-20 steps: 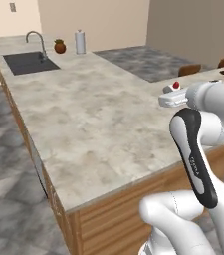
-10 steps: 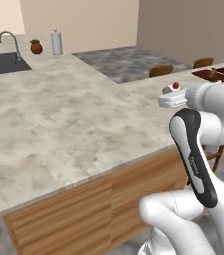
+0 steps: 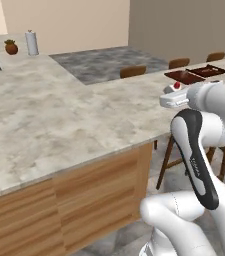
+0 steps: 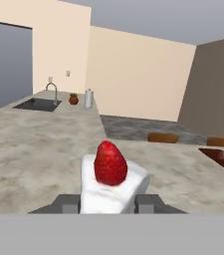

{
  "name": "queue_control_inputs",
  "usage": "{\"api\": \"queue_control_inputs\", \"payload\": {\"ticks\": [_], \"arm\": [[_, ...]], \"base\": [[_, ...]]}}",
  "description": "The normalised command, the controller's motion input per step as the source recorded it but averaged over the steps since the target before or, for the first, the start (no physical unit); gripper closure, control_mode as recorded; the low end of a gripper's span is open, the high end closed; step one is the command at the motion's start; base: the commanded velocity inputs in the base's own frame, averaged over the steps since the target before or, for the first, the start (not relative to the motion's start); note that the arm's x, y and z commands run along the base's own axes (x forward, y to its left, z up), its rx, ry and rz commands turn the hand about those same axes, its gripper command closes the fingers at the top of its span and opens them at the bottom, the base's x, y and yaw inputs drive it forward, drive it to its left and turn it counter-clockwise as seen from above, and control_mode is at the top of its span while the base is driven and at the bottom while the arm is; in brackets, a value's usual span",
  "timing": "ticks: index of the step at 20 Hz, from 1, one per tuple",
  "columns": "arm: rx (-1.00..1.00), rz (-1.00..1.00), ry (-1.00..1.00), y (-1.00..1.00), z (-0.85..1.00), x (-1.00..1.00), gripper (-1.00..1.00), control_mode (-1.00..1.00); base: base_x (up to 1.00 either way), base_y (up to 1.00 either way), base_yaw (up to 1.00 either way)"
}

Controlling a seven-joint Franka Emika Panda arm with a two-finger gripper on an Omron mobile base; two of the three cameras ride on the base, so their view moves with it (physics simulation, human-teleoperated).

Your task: Take the cakes from the fridge and place them on the empty tray on the dining counter.

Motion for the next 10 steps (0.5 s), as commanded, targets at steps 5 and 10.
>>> {"api": "queue_control_inputs", "payload": {"ticks": [5, 10], "arm": [[0.00, 0.00, 0.00, 0.00, 0.00, 0.00, 1.00, 1.00], [0.00, 0.00, 0.00, 0.00, 0.00, 0.00, 1.00, 1.00]], "base": [[0.06, -1.00, 0.00], [0.00, -1.00, 0.00]]}}
